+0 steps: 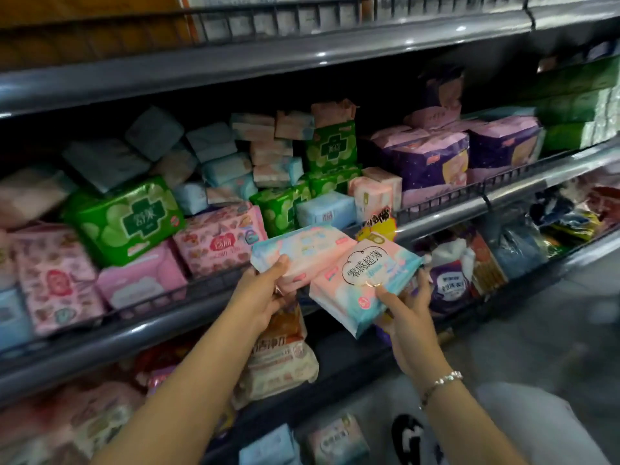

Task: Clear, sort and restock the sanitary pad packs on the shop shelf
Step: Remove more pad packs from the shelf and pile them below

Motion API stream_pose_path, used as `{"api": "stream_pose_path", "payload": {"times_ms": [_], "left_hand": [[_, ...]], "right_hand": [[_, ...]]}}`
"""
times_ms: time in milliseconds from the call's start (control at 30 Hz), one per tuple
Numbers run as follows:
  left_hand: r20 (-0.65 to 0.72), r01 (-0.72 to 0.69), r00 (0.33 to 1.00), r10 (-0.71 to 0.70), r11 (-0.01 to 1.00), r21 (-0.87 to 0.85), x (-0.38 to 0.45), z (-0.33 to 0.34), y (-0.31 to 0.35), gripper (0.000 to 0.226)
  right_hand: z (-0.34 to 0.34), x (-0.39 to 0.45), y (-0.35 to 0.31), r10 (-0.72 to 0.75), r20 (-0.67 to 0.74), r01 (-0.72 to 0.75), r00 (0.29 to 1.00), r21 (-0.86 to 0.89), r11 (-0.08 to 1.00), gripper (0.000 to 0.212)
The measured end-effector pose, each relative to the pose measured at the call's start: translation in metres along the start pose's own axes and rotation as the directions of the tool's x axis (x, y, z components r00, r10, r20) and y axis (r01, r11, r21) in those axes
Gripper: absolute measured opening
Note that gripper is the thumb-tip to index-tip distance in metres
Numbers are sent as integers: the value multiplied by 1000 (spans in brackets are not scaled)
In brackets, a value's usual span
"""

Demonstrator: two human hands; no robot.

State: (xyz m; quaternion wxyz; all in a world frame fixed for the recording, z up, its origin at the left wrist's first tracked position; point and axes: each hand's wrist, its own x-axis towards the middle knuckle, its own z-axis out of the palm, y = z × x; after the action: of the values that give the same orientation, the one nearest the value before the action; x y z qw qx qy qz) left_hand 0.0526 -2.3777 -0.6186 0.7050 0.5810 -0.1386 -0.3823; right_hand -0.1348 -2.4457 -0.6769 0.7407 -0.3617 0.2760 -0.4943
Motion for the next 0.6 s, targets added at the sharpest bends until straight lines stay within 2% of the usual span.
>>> {"api": "stream_pose_path", "payload": {"times_ms": [67, 100, 200, 267, 433, 600], "left_hand": [[-26, -1, 1000, 1, 1000, -3, -21, -14, -19, 68], [-15, 3, 1000, -3, 1000, -7, -30, -20, -30, 65], [67, 73, 995, -71, 997, -28, -50, -40, -61, 32], [49, 141, 989, -138, 988, -68, -58, -52, -80, 27], [34, 331, 943, -330, 929, -167, -74, -68, -121, 10], [0, 414, 908, -420, 896, -159, -65, -83, -150, 14]], "right_hand": [[-15, -18, 17, 53, 3, -53, 999, 15, 998, 80], [-22, -26, 24, 80, 2, -80, 997, 21, 997, 79], [-38, -45, 42, 156, -28, -155, 987, 23, 988, 73], [-45, -55, 54, 176, -78, -175, 981, 12, 984, 70], [-61, -66, 77, 102, -243, -112, 965, -30, 993, 76], [-82, -58, 90, 51, -294, -70, 954, -53, 996, 74]]}}
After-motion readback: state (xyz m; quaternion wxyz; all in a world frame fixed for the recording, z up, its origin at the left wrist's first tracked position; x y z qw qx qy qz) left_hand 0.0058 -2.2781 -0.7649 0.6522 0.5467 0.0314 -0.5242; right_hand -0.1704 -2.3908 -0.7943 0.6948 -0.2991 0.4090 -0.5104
